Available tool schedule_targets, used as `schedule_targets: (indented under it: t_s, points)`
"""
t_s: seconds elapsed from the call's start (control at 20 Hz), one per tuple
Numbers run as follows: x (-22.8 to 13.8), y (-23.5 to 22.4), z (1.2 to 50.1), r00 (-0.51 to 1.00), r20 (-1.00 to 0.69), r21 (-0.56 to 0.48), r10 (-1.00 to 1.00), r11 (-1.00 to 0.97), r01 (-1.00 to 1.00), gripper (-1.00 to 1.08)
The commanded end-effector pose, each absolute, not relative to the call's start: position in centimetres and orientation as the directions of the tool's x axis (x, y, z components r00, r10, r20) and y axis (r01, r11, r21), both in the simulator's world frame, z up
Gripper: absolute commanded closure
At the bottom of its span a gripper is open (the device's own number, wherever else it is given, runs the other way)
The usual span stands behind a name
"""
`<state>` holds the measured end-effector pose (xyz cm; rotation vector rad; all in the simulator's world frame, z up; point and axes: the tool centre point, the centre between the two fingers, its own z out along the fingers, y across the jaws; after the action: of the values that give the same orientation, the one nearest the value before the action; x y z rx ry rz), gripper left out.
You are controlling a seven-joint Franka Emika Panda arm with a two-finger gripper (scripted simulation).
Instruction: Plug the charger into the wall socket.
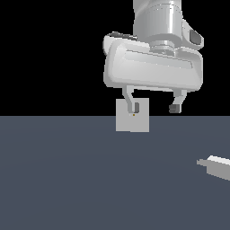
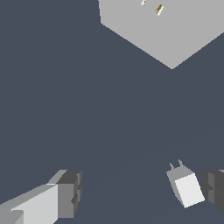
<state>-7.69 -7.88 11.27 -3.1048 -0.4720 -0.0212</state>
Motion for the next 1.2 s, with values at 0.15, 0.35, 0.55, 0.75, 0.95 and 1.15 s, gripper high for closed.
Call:
schedule_targets:
  t_s: [0.15, 0.35, 0.55, 0.75, 0.95, 1.15]
  points:
    - [-8.9, -10.1, 10.1, 0.925, 0.022, 0.0, 0.379, -0.925, 0.379, -0.92]
    - [-9.6, -11.8, 9.3, 0.9, 0.027, 0.0, 0.435, -0.9, 0.435, -0.92]
    - [-10.2, -13.5, 8.4, 0.872, 0.033, 0.0, 0.488, -0.873, 0.488, -0.92]
    - [-10.6, -15.1, 7.7, 0.844, 0.038, 0.0, 0.535, -0.845, 0.535, -0.92]
    - [-10.8, -16.4, 7.0, 0.82, 0.042, 0.0, 0.571, -0.821, 0.571, -0.92]
    - [-10.9, -17.3, 6.6, 0.801, 0.045, 0.0, 0.597, -0.802, 0.597, -0.92]
